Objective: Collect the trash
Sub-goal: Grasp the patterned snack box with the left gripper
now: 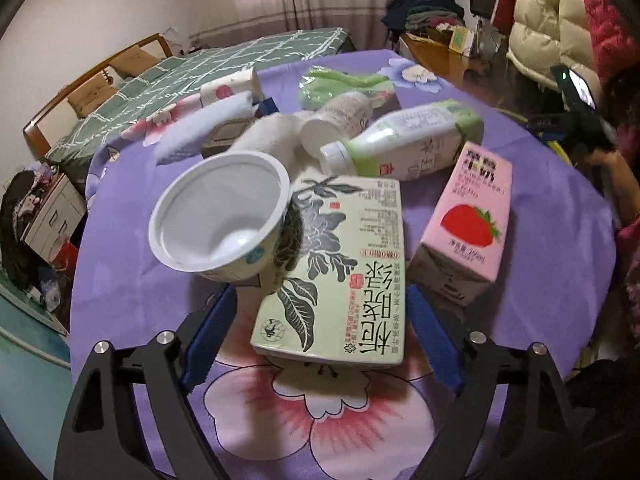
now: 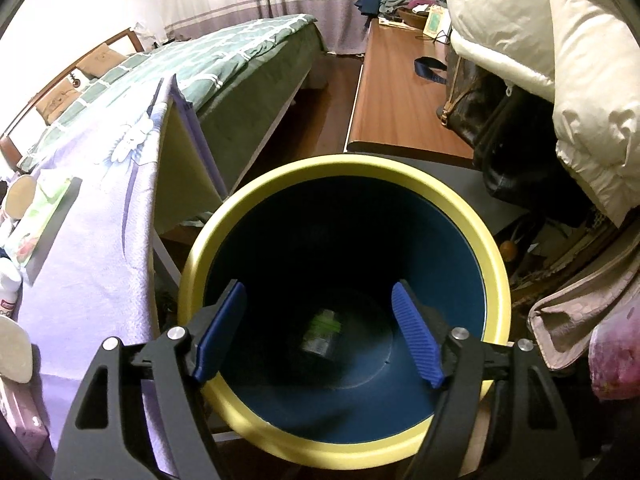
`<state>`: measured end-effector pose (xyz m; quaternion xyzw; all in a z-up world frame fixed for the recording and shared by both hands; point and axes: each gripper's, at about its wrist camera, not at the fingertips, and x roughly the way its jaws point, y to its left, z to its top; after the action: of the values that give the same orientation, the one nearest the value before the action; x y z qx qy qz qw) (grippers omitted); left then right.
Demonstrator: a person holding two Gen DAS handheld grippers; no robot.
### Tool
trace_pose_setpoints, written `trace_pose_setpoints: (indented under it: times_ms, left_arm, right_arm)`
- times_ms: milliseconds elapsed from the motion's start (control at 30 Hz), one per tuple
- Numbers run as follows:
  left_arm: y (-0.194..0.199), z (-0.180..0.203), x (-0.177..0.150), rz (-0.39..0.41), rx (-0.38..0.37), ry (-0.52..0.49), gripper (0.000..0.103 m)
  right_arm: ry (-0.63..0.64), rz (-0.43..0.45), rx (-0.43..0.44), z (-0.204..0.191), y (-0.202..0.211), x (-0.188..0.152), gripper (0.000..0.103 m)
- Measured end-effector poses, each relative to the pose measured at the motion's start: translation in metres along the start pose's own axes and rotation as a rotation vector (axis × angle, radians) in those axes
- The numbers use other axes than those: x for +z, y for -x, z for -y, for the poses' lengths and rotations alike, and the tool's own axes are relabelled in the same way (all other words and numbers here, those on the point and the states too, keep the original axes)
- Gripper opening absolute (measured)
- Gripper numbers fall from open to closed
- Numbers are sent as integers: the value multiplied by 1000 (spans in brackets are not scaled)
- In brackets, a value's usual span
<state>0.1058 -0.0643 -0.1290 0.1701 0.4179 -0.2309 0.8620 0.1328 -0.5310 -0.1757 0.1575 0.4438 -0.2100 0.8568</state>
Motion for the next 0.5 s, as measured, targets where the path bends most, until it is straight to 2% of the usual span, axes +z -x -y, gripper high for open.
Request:
trace_pose_setpoints:
  times_ms: [200,333,500]
  left_arm:
    - [-9,5,-4,4,-4,-37,84]
    - [-17,0,1,10,-40,-21,74]
    - [-12,1,1,21,-66,-36,72]
  right_arm:
    - [-3,1,8,0,2,0,72]
    - [-1,-2,12,0,2,-1,72]
    - [-10,8,16,1,5,-1,72]
